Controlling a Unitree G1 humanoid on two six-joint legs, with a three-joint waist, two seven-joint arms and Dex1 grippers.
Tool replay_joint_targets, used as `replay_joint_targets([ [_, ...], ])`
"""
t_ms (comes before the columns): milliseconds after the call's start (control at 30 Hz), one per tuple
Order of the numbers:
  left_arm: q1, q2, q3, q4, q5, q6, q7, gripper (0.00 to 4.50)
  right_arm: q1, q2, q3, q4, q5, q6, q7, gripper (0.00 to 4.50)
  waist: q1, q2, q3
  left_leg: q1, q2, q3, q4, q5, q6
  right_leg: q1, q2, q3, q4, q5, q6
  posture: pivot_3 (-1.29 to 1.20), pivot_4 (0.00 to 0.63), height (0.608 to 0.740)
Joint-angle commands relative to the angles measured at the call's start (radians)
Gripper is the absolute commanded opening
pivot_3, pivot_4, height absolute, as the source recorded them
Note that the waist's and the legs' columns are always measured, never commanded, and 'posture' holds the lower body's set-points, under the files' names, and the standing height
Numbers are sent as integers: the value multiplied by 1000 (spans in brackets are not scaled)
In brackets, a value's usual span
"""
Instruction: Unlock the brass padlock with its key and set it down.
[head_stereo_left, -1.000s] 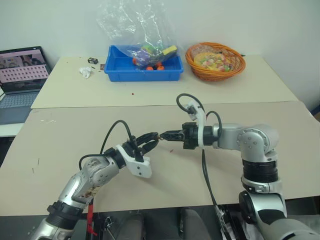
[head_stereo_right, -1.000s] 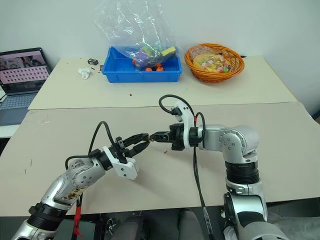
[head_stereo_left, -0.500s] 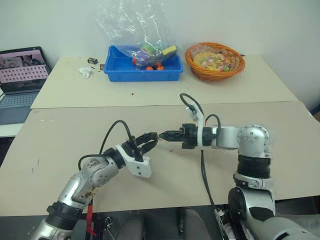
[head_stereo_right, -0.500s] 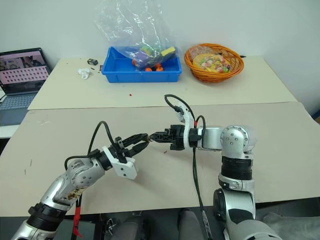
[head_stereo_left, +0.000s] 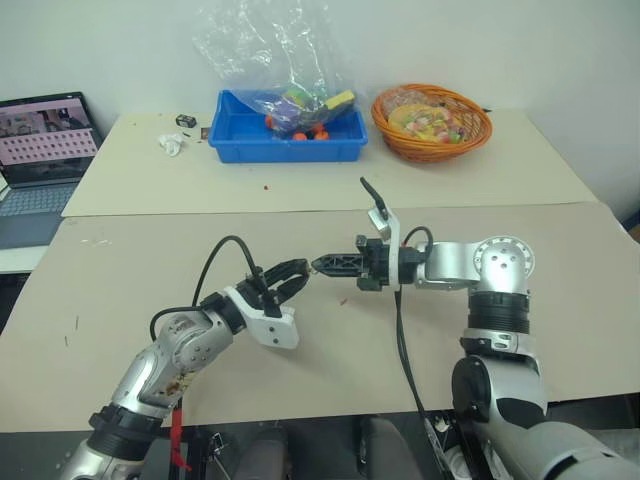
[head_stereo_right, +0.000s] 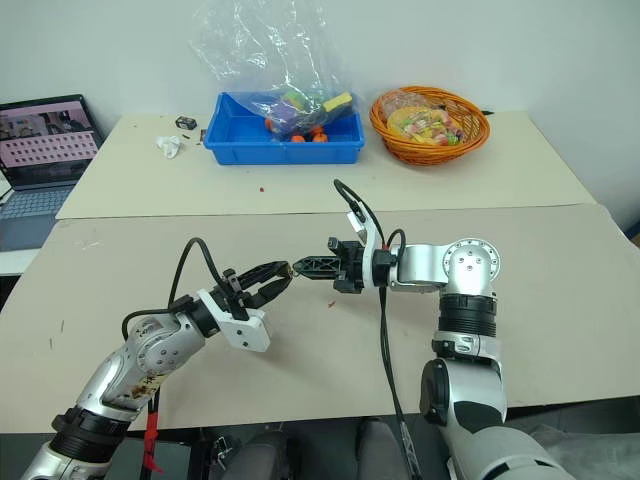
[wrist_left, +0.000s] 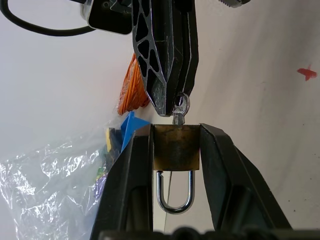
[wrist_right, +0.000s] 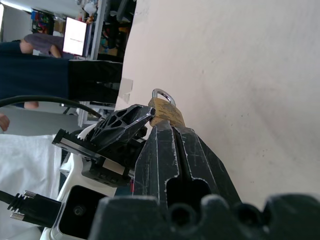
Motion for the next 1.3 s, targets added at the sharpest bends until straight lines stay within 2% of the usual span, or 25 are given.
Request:
replay_joint_targets([
  [33,8,-4,-4,-54,-13,-7,4,833,-21,-18,-30,-106,21,-12,16,304,0,0,0,0,0,0,0,0,0,0,0,0,0,0,0,0,150,728],
  [133,11,-4,-4,-56,-13,-5,3,833,-22,-30,-37,-142,24,-14,20,986,0,0,0,0,0,0,0,0,0,0,0,0,0,0,0,0,150,728],
  [267,14,-4,-4,-57,-12,-5,3,833,-23,-68,-46,-178,10,-42,34,2347,0,0,0,0,0,0,0,0,0,0,0,0,0,0,0,0,150,728],
  [367,19,-3,-2,-59,-11,-5,3,833,4,-124,-46,-217,-2,-59,67,2347,2,0,0,0,0,0,0,0,0,0,0,0,0,0,0,0,150,728],
  [500,21,-1,-1,-58,-10,-6,5,833,113,-215,70,-390,-63,-100,152,2347,5,0,0,0,0,0,0,-1,1,0,0,0,-1,0,0,0,150,728],
  [733,18,0,-1,-52,-10,-10,7,833,245,-208,223,-583,-133,-177,190,2347,-3,0,0,0,1,1,-1,-1,1,0,0,1,-1,0,0,0,150,728],
  [1000,13,-1,-4,-44,-9,-14,8,833,225,-181,285,-571,-228,-262,211,2347,4,0,0,0,0,1,-1,-1,1,0,0,0,-1,0,0,0,150,728],
  [1300,18,2,-2,-45,-8,-16,9,833,194,-171,296,-597,-248,-274,242,2347,4,0,0,1,0,1,-1,-1,1,0,0,0,-1,0,0,0,150,728],
])
